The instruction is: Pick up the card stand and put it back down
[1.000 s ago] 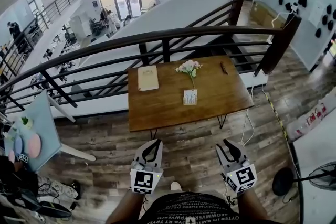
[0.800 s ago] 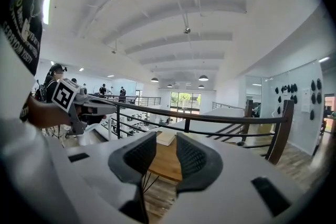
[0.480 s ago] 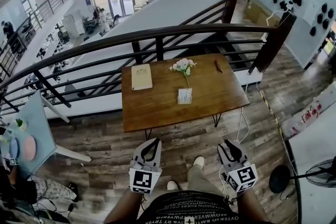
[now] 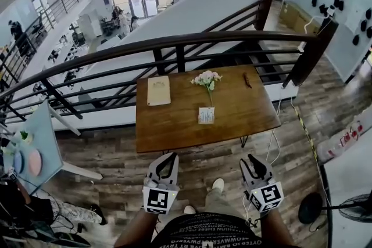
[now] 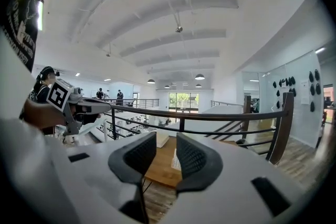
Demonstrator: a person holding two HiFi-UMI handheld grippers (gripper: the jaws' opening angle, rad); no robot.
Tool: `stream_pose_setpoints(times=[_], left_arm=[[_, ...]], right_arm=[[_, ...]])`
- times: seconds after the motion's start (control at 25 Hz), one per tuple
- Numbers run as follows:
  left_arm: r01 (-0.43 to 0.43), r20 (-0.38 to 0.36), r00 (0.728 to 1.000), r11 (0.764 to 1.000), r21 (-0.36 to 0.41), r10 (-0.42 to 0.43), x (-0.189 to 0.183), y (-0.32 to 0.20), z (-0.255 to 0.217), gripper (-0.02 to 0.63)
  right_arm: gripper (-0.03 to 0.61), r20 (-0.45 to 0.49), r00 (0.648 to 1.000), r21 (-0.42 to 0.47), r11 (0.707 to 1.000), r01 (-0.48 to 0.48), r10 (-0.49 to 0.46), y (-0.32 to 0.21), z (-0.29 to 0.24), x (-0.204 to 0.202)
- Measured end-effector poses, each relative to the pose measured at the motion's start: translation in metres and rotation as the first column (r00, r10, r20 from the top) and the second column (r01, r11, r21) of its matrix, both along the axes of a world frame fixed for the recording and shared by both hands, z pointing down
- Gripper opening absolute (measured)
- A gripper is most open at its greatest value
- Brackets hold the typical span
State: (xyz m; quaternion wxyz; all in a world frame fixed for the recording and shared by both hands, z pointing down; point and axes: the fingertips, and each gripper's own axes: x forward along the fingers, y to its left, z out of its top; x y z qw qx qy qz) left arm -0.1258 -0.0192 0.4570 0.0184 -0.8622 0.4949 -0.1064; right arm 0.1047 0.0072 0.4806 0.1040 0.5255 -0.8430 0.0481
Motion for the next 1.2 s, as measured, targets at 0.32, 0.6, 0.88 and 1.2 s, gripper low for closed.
stream_pose_setpoints(times=[0.32,0.6,0.88,1.2], left_arm=[[0.037,0.016,0.999,0.999,-0.011,-0.037,0.018,-0.053,0.004,0.026],[0.035,0.022,0.999,0.999,-0.033,-0.034,0.039,-0.098,0.009,0.026],[0.068,0.029,0.997,0.997,-0.035,-0.067,0.052,-0.134,0.002,0.026],[0.112,0.027,0.993,0.994,-0.015,-0.111,0.079,-0.167,-0.007,0.026]], right_arm=[[0.124,0.018,0.999,-0.009,0.999,0.049,-0.049,-0.063,0.004,0.012],[0.124,0.022,0.998,-0.045,0.997,0.067,-0.066,-0.113,0.014,0.023],[0.124,0.034,0.992,-0.045,0.991,0.124,-0.123,-0.154,0.007,0.028],[0.124,0.039,0.985,-0.026,0.985,0.168,-0.167,-0.194,0.003,0.057]])
